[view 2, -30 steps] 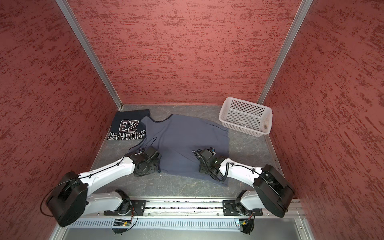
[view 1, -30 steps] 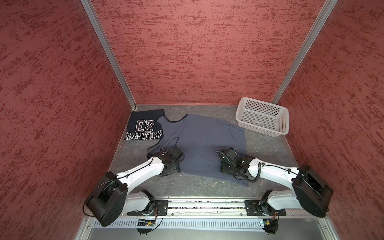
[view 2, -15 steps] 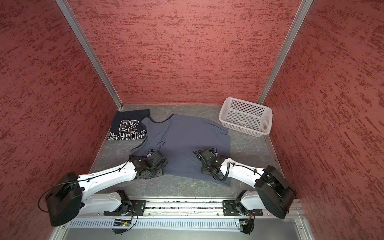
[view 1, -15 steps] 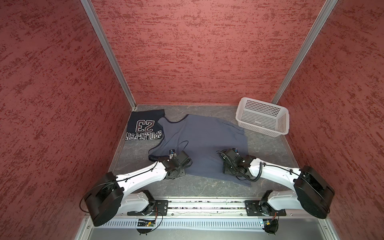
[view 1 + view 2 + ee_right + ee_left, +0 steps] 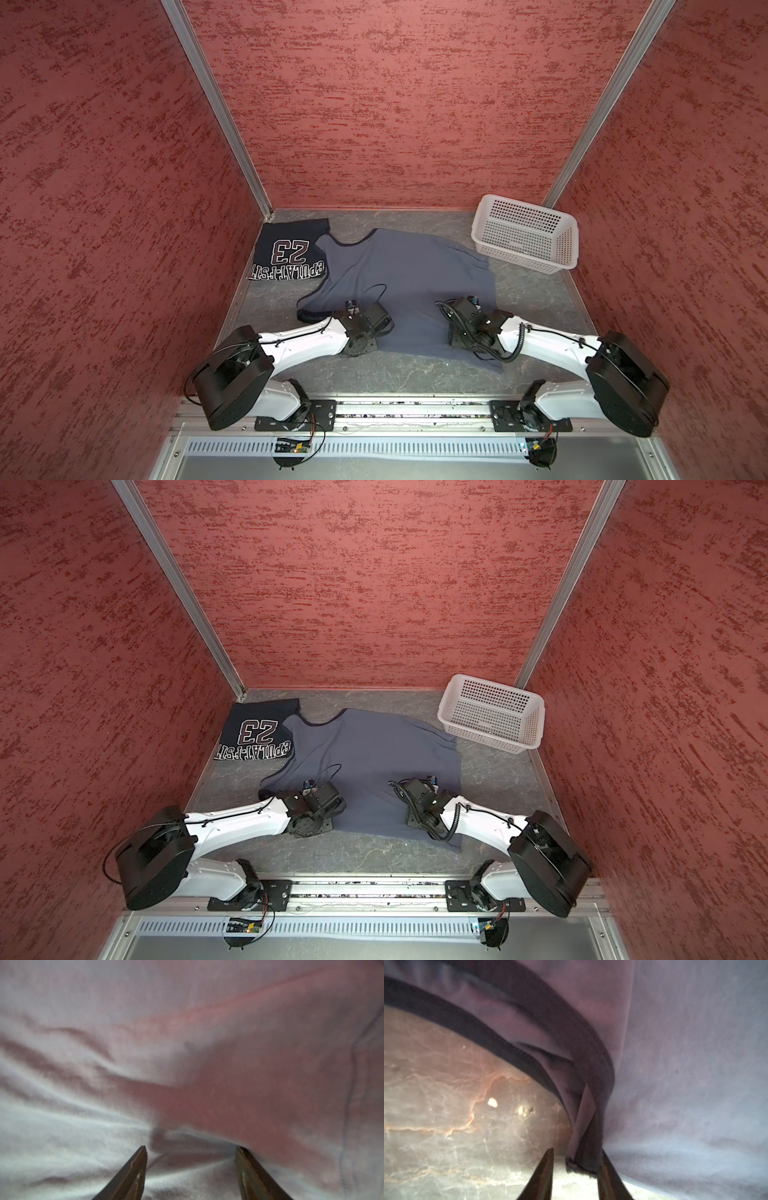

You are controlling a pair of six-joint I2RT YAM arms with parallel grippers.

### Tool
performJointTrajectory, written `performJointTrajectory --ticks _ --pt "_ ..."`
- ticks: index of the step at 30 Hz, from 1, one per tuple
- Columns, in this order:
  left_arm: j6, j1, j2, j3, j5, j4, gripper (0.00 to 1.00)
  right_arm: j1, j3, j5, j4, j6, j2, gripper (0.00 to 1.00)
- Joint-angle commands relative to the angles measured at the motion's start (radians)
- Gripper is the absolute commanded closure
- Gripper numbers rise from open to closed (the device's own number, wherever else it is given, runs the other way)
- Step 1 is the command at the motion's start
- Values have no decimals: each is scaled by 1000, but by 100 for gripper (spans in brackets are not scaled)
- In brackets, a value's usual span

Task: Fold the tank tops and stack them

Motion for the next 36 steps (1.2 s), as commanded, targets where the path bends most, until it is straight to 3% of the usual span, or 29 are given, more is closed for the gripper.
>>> performJointTrajectory --ticks 1,10,18,23,26,30,36 --pt "-3 -7 -34 -31 -24 -62 69 -31 -32 38 -39 11 30 32" --pt "41 -16 -32 -54 18 45 81 -37 -20 40 -34 3 30 32" --pt "115 -20 -50 -70 33 116 100 -63 -37 57 -48 7 14 32" --pt "296 -37 -205 -59 -113 62 100 -121 -62 39 -31 -14 3 32" --pt "445 -55 -335 -87 -144 110 100 -155 -67 27 -21 -32 6 33" --pt "533 -58 -480 -132 -146 142 99 -184 -64 36 -36 -44 8 33" --pt "525 -58 -566 -193 -52 175 75 -202 -62 22 -34 -59 -29 33"
